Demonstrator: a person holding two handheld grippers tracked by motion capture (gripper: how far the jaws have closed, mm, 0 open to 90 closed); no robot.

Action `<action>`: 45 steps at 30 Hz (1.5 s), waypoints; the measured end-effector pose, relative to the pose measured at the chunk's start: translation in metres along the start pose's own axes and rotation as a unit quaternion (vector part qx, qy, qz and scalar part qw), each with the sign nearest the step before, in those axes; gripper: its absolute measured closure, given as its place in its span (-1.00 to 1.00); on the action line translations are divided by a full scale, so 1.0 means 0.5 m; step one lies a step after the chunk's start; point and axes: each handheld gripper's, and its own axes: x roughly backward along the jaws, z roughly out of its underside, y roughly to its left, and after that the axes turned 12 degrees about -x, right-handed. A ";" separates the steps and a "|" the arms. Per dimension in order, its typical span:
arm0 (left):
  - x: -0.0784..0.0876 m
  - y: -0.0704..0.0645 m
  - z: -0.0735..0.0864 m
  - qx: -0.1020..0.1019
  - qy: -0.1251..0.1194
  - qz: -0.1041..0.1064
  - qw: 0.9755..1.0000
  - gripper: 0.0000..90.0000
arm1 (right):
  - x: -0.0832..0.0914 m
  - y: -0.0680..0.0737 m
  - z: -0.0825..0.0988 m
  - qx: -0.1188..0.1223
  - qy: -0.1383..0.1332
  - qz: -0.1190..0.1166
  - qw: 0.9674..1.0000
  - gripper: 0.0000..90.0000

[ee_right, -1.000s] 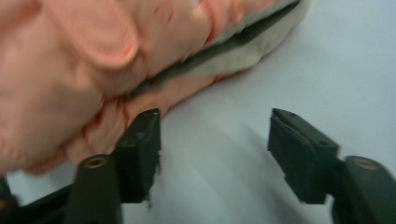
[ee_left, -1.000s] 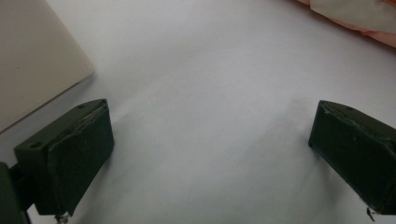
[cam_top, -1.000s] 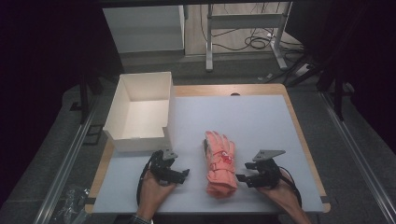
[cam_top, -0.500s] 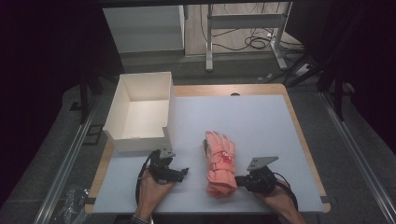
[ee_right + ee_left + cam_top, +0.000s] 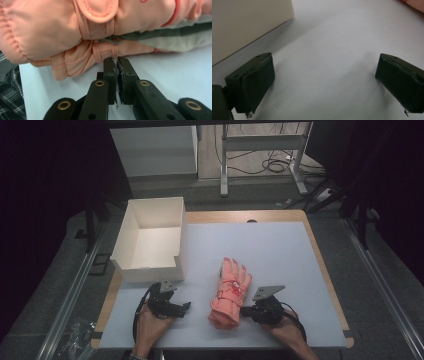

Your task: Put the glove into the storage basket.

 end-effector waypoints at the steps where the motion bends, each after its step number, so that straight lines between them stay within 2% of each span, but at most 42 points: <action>1: 0.000 0.001 0.001 0.000 -0.001 0.002 1.000 -0.95 | -0.004 0.002 -0.003 -0.001 0.000 0.000 1.000 0.84; 6: -0.001 0.001 0.001 -0.005 0.001 0.004 1.000 -0.97 | -0.018 0.004 -0.015 -0.001 -0.004 0.001 1.000 0.83; 13: -0.002 0.000 0.001 -0.005 0.002 0.005 1.000 -0.98 | -0.040 0.007 -0.035 0.001 -0.011 0.017 1.000 0.83; 35: -0.003 -0.001 0.001 -0.006 0.002 0.003 1.000 -0.99 | -0.096 -0.010 -0.097 -0.001 -0.031 0.052 0.998 0.86; 40: -0.003 -0.001 0.001 -0.007 0.001 0.002 1.000 -0.99 | -0.095 -0.006 -0.095 0.000 -0.033 0.058 0.998 0.82; 45: -0.003 -0.001 0.001 -0.008 0.002 0.001 1.000 -0.99 | -0.074 -0.003 -0.090 0.001 -0.043 0.059 0.997 0.74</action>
